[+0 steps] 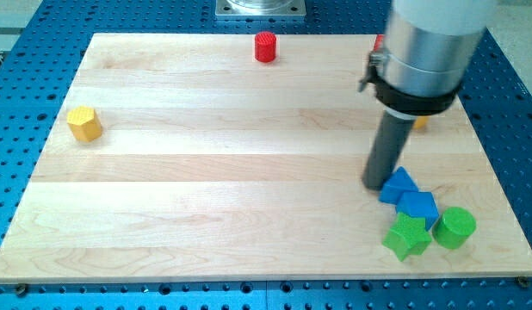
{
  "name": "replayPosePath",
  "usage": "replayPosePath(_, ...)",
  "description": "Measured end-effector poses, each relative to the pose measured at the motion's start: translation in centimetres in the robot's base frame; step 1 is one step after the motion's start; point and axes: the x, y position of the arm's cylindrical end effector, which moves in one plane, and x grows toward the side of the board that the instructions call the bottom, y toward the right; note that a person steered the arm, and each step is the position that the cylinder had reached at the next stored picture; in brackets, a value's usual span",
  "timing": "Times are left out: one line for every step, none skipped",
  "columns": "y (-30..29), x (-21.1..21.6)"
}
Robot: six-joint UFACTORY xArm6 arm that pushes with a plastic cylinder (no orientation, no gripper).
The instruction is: Place the yellow heart to the top left of the board
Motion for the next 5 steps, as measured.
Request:
replayPosePath(2.2,-0.4)
replayPosePath(7.4,-5.2)
replayPosePath(10.6,-10.9)
replayPosePath(3.8,-11.4)
replayPosePath(-3.2,-10.1)
